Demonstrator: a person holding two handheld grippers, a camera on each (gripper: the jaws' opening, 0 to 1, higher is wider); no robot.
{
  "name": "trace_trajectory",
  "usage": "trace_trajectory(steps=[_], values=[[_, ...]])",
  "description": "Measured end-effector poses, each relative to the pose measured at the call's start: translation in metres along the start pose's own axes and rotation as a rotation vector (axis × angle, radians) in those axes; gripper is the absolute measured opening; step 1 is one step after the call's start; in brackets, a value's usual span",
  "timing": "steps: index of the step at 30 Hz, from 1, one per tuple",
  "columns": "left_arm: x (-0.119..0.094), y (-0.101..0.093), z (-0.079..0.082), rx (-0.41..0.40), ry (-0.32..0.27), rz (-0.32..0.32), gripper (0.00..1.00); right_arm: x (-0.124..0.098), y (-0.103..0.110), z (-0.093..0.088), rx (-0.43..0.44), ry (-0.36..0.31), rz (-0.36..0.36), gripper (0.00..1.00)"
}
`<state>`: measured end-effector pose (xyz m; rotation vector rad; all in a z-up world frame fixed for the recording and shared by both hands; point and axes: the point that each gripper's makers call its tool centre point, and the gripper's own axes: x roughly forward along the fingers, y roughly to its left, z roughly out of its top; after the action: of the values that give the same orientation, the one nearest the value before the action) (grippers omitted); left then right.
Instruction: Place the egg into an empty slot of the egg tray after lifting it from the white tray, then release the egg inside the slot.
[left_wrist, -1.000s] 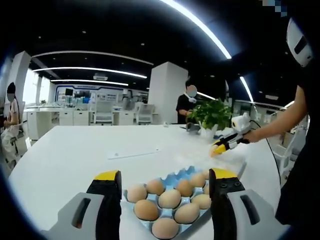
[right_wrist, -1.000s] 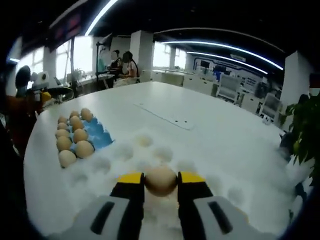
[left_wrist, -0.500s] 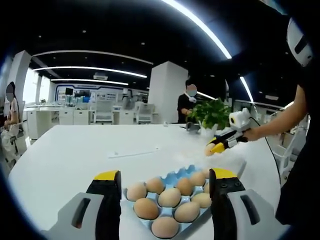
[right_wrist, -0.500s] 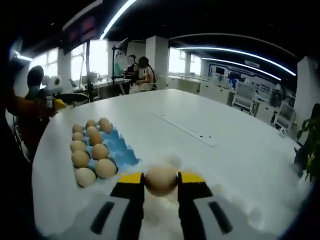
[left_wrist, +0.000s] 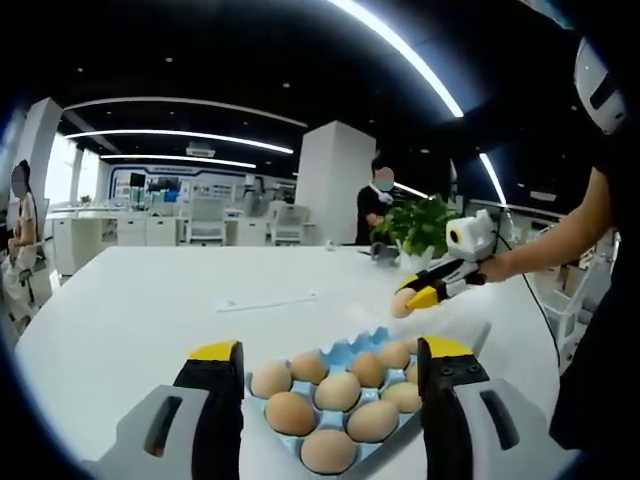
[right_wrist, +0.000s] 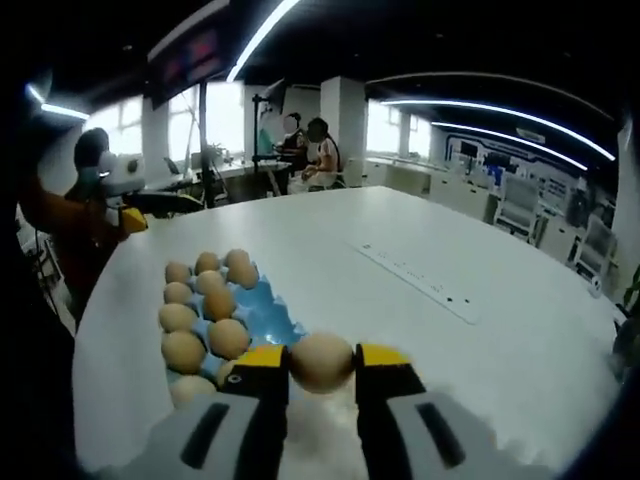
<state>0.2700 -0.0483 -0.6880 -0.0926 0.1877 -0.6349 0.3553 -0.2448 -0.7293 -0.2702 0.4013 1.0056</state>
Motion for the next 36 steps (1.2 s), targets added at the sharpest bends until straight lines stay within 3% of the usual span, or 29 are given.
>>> trace_trajectory(steps=[22, 36], values=[[-0.004, 0.002, -0.002, -0.007, -0.001, 0.007, 0.72, 0.054, 0.045, 0.026, -0.036, -0.027, 0.138, 0.25], [-0.006, 0.007, 0.0, -0.005, -0.007, 0.021, 0.73, 0.086, 0.069, 0.031, -0.052, -0.01, 0.217, 0.25]])
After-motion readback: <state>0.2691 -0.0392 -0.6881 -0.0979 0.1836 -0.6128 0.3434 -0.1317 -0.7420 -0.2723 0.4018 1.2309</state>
